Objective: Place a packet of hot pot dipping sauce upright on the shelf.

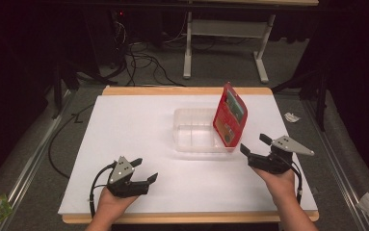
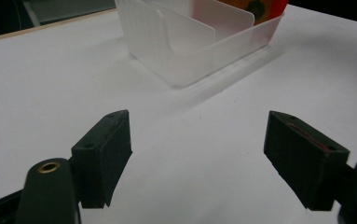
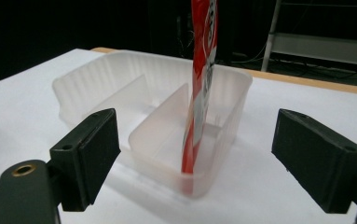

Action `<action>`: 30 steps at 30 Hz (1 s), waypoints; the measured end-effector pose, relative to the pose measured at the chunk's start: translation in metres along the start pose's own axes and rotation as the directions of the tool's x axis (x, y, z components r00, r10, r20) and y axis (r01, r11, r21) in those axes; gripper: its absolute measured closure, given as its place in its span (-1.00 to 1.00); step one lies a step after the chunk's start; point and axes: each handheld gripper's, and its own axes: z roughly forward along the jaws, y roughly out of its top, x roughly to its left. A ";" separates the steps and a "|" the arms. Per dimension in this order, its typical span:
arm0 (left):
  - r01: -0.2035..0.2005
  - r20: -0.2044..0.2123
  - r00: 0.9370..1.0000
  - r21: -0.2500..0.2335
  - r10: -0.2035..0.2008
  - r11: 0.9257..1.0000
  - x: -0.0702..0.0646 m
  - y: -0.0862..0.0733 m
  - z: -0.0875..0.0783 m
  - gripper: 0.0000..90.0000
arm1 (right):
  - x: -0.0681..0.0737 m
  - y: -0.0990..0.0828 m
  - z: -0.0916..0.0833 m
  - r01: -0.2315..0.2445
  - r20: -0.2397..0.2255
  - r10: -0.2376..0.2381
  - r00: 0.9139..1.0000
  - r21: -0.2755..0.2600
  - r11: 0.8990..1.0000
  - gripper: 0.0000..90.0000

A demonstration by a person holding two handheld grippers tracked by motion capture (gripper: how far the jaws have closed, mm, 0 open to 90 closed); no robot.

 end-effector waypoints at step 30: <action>-0.013 0.012 1.000 -0.005 0.013 1.000 -0.009 0.001 0.001 -0.50 | 0.006 -0.052 -0.053 -0.004 0.004 0.003 1.000 0.020 1.000 -0.70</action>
